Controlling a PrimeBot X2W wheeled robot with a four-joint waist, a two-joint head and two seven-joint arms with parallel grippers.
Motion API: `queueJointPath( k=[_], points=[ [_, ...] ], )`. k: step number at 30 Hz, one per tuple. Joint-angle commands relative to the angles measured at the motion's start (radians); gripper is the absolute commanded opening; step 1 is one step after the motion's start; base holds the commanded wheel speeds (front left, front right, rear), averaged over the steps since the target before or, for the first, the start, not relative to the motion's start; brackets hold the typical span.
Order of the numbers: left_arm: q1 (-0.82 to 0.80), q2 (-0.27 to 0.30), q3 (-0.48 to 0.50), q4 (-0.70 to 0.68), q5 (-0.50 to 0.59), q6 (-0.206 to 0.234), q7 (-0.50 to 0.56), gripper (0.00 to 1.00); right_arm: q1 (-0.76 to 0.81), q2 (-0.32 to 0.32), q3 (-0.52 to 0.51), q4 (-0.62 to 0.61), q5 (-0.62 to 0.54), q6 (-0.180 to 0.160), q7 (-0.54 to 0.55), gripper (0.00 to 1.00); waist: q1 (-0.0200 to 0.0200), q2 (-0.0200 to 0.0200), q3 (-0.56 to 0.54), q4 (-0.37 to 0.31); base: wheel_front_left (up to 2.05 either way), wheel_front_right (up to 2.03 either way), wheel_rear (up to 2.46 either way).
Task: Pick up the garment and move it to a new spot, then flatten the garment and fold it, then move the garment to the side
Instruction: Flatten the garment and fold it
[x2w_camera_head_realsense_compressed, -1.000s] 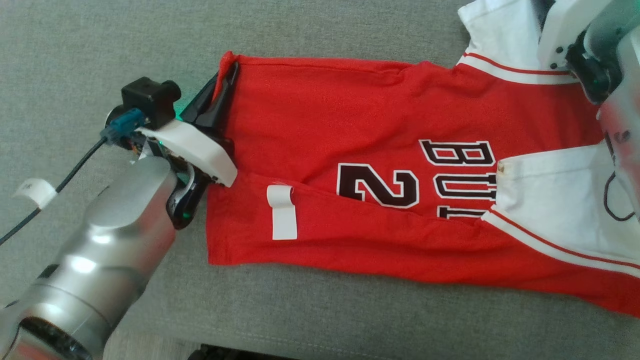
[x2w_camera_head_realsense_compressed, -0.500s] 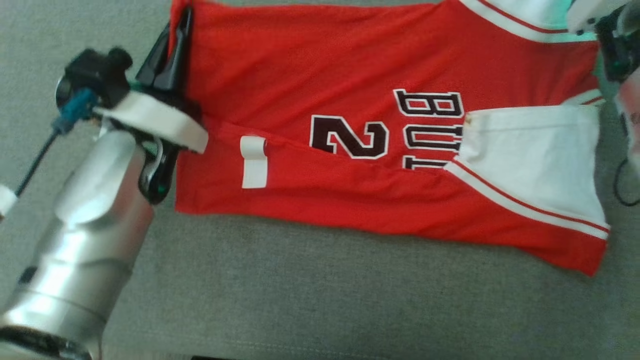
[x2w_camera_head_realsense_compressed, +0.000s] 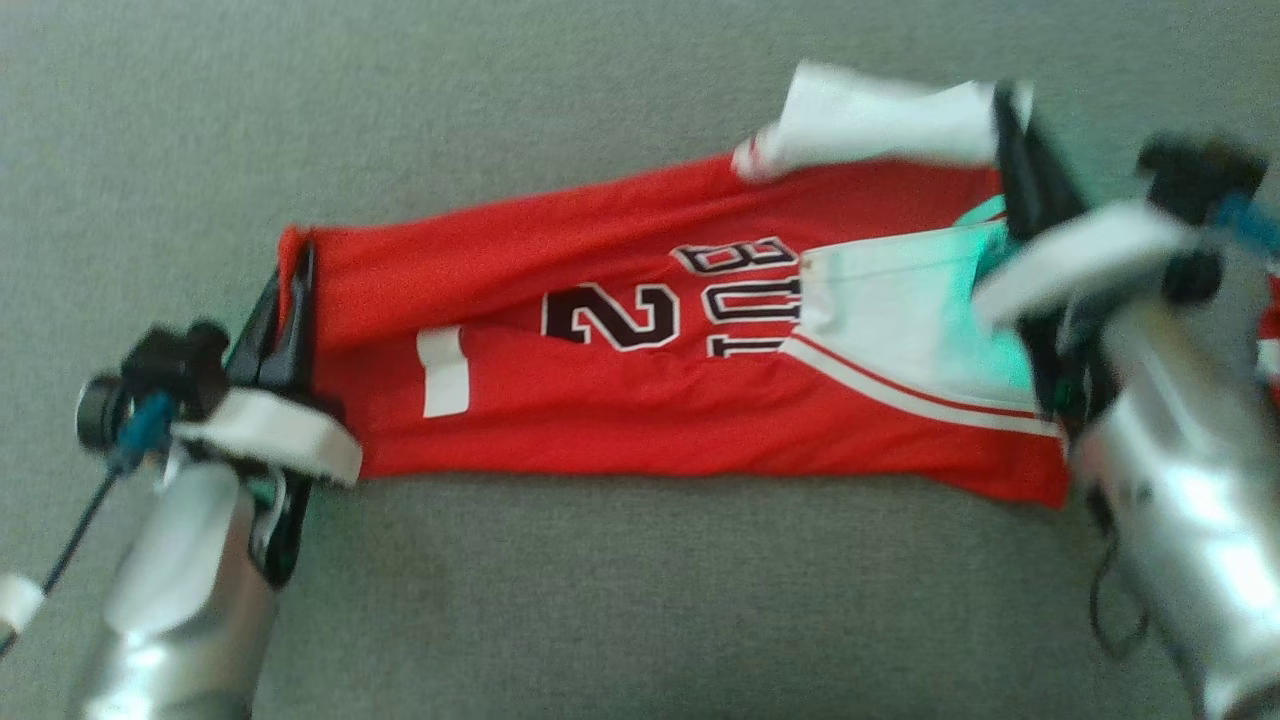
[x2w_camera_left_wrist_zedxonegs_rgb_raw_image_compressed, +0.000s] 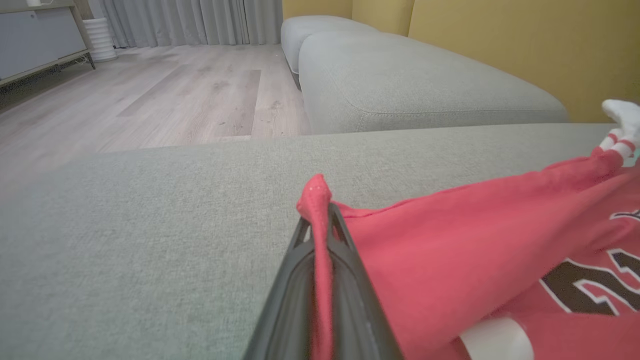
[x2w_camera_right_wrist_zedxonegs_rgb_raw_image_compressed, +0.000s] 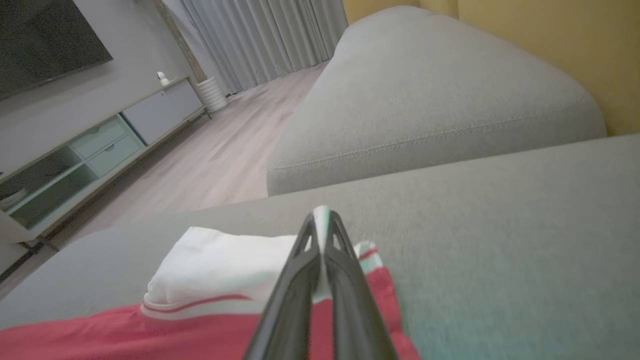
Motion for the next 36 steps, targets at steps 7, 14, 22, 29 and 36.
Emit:
queueJointPath(
  k=[7,14,22,29,36],
  points=[
    [0.094,-0.001,0.101,-0.006,0.057,-0.004,-0.006,0.00,0.253,-0.048,0.044,-0.176,0.116,-0.001,0.042,0.00,0.0003,-0.0001,-0.087,-0.051,0.00,0.00,0.00],
    [0.168,-0.034,0.169,0.012,0.102,0.001,-0.006,0.74,0.363,-0.035,0.025,-0.225,0.156,-0.001,0.064,0.45,0.0003,-0.0001,-0.124,-0.061,0.00,0.00,0.00],
    [0.229,-0.092,0.257,-0.049,0.173,0.064,-0.006,1.00,0.378,-0.009,-0.065,-0.196,0.051,-0.001,-0.014,1.00,0.0003,-0.0001,-0.172,-0.054,0.00,0.00,0.00],
    [0.325,-0.161,0.333,-0.147,0.206,0.090,-0.006,1.00,0.409,0.048,-0.181,-0.170,-0.144,-0.001,-0.035,1.00,0.0003,-0.0001,-0.228,-0.043,0.00,0.00,0.00],
    [0.419,-0.200,0.348,-0.223,0.236,0.077,-0.006,1.00,0.483,0.120,-0.283,-0.214,-0.351,-0.001,-0.035,1.00,0.0003,-0.0001,-0.266,-0.031,0.00,0.00,0.00]
  ],
)
